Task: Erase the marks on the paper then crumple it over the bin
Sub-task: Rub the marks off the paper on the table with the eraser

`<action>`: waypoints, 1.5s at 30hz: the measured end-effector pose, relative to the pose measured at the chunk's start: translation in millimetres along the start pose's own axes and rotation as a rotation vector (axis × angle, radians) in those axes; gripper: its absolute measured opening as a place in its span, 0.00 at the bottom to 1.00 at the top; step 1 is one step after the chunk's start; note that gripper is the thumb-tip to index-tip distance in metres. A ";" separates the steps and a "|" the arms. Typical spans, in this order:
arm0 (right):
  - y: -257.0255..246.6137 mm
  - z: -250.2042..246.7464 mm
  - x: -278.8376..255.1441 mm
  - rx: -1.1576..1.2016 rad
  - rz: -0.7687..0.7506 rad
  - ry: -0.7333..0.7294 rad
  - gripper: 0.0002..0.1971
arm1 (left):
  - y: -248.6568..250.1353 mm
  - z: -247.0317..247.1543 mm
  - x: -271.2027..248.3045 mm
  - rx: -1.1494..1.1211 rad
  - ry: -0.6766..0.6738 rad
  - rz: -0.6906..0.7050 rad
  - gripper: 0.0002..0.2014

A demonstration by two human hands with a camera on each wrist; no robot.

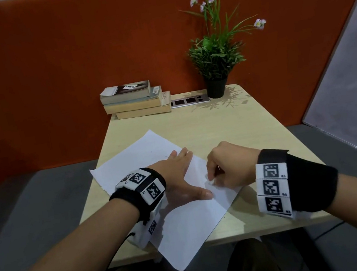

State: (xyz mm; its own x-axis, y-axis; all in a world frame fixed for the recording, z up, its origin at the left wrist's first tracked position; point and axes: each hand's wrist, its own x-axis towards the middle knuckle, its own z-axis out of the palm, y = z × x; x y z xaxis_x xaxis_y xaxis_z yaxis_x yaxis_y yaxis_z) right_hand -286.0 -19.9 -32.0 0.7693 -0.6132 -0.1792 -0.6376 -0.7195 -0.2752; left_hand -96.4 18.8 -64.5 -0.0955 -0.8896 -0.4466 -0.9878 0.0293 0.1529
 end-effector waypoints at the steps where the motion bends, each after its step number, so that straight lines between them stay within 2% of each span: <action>1: 0.3 0.0 -0.5 -0.006 -0.003 -0.009 0.06 | 0.2 -0.2 0.4 0.001 0.000 -0.002 0.71; 10: -0.2 -9.3 37.9 -0.011 0.052 0.082 0.06 | -0.6 -0.3 1.7 -0.017 -0.002 -0.005 0.71; 17: 0.8 -1.8 7.6 -0.004 -0.028 0.013 0.06 | -0.5 -3.1 -1.4 0.004 -0.011 0.020 0.68; 22: -0.9 4.1 -8.8 -0.003 -0.039 -0.021 0.06 | 6.9 -17.3 -13.8 0.044 -0.006 0.104 0.63; 24: -4.3 2.5 -12.5 -0.005 -0.054 -0.034 0.06 | 8.5 -19.3 -21.1 0.134 0.035 0.047 0.59; 27: -5.5 -1.4 -13.2 0.008 -0.054 -0.091 0.07 | 1.6 -11.5 -33.2 0.208 0.107 -0.184 0.56; 30: -5.7 -5.5 -7.0 0.022 -0.050 -0.110 0.06 | -14.1 1.8 -45.5 0.112 0.022 -0.318 0.69; 32: -7.8 -5.6 2.0 0.042 -0.056 -0.079 0.06 | -24.2 5.0 -50.4 0.066 -0.014 -0.296 0.73; 35: -8.3 0.0 23.3 0.077 -0.024 -0.002 0.06 | -32.4 -0.9 -49.9 0.053 -0.064 -0.262 0.74; 38: -8.5 4.7 44.9 0.091 0.015 0.071 0.04 | -32.8 -10.1 -45.4 0.095 -0.094 -0.245 0.72; 45: -18.2 0.9 66.1 0.034 -0.017 0.110 0.05 | -36.7 -24.6 -40.8 0.086 -0.108 -0.231 0.68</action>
State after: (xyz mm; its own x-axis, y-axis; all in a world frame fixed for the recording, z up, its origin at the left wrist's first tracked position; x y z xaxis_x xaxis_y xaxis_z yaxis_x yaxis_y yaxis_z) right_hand -223.5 -47.0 -39.6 0.7699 -0.6343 -0.0702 -0.6213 -0.7199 -0.3093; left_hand -53.3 42.9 -30.2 0.1254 -0.8234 -0.5535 -0.9913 -0.1259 -0.0373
